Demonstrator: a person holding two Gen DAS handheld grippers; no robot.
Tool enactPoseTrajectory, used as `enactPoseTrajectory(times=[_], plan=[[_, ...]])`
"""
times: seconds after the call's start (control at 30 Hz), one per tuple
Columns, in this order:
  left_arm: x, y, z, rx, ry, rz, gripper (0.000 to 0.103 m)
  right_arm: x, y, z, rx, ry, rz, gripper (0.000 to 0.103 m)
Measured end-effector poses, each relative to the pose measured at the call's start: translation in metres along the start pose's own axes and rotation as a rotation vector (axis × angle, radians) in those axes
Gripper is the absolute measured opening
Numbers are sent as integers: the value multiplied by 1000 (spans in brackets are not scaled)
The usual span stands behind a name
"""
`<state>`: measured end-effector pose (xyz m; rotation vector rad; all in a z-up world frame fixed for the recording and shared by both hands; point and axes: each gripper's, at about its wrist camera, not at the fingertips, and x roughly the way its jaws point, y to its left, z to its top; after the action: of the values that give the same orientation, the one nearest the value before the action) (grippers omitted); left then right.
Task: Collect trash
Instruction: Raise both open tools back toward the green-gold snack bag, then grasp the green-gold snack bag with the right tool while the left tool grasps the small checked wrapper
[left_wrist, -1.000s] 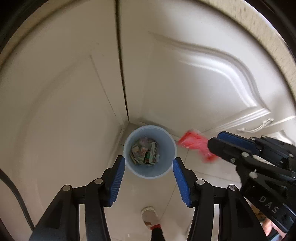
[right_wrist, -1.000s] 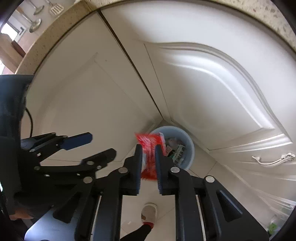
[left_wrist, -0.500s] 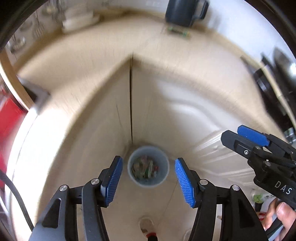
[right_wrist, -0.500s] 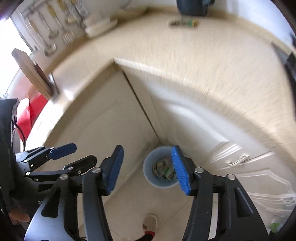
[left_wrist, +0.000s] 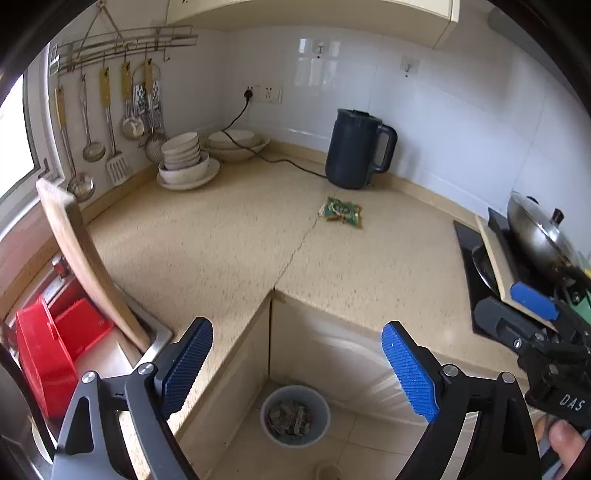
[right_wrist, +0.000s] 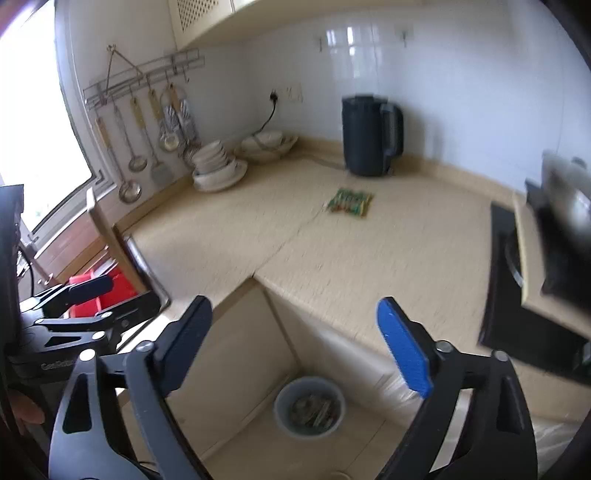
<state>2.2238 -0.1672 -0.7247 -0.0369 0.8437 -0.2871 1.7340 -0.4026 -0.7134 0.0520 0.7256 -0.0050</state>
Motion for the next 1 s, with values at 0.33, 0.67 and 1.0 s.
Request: enactPoseTrajectory(times=[0.33,0.67,1.0], plan=[[108,-22,39,-2,29,62,91,103,-29,40,-75,44,-65,95],[295,-26,101,-80,133,105,91,297,-76,96,-173,166,-7,83],[411,-14,119,-120,229,102,91,403,-92,103,-287,268,-20,65]])
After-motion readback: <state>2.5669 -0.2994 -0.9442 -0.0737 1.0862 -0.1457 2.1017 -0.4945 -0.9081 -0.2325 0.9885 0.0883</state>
